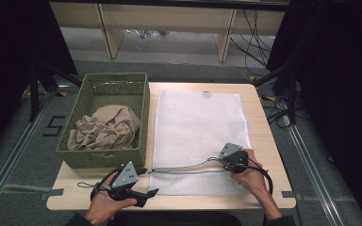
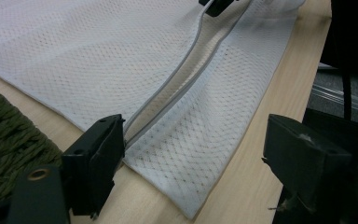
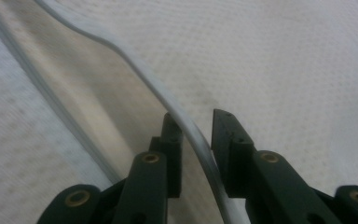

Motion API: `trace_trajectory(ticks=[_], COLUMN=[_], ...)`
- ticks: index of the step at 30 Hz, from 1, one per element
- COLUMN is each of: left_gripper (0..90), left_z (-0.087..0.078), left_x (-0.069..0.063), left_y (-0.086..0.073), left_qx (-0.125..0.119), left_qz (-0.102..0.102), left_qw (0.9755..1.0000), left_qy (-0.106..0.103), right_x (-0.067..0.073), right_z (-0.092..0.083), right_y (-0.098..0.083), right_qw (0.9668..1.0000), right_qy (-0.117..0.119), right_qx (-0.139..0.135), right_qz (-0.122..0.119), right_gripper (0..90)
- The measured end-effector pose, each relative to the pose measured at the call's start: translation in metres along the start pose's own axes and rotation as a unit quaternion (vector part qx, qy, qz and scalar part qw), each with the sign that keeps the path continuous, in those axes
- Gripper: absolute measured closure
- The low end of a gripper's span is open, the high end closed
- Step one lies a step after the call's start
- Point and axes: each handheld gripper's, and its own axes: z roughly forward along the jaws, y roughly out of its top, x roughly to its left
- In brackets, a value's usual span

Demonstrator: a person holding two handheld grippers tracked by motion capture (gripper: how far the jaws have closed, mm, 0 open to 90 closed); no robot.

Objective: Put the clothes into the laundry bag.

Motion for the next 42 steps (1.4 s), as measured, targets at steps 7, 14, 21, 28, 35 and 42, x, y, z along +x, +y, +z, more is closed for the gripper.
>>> trace_trajectory(ticks=[7, 14, 21, 28, 35, 42], left_gripper=[20.9, 22.7, 23.2, 23.1, 23.5, 21.9], left_z=[-0.002, -0.01, -0.031, -0.052, -0.062, -0.078], left_x=[0.003, 0.011, 0.026, 0.05, 0.069, 0.123], left_y=[0.001, 0.007, 0.028, 0.047, 0.061, 0.074], left_qx=[-0.005, -0.013, -0.036, -0.048, -0.037, 0.044], left_qz=[-0.009, -0.016, -0.011, -0.031, -0.037, -0.018], left_qw=[0.9999, 0.9985, 0.996, 0.9924, 0.9902, 0.9821], left_qy=[0.013, 0.05, 0.081, 0.109, 0.13, 0.182], right_x=[0.008, 0.002, -0.004, -0.006, -0.007, -0.006], right_z=[0.01, 0.0, -0.012, -0.015, -0.017, -0.021], right_y=[0.014, 0.014, 0.017, 0.017, 0.017, 0.019], right_qw=[0.9995, 0.9996, 0.9989, 0.9984, 0.9979, 0.998], right_qy=[0.025, 0.026, 0.031, 0.032, 0.033, 0.033], right_qx=[0.012, -0.01, -0.031, -0.039, -0.048, -0.045], right_qz=[-0.017, -0.001, 0.018, 0.026, 0.027, 0.031], right_gripper=[84.8, 88.7, 89.6, 89.3, 88.8, 89.9])
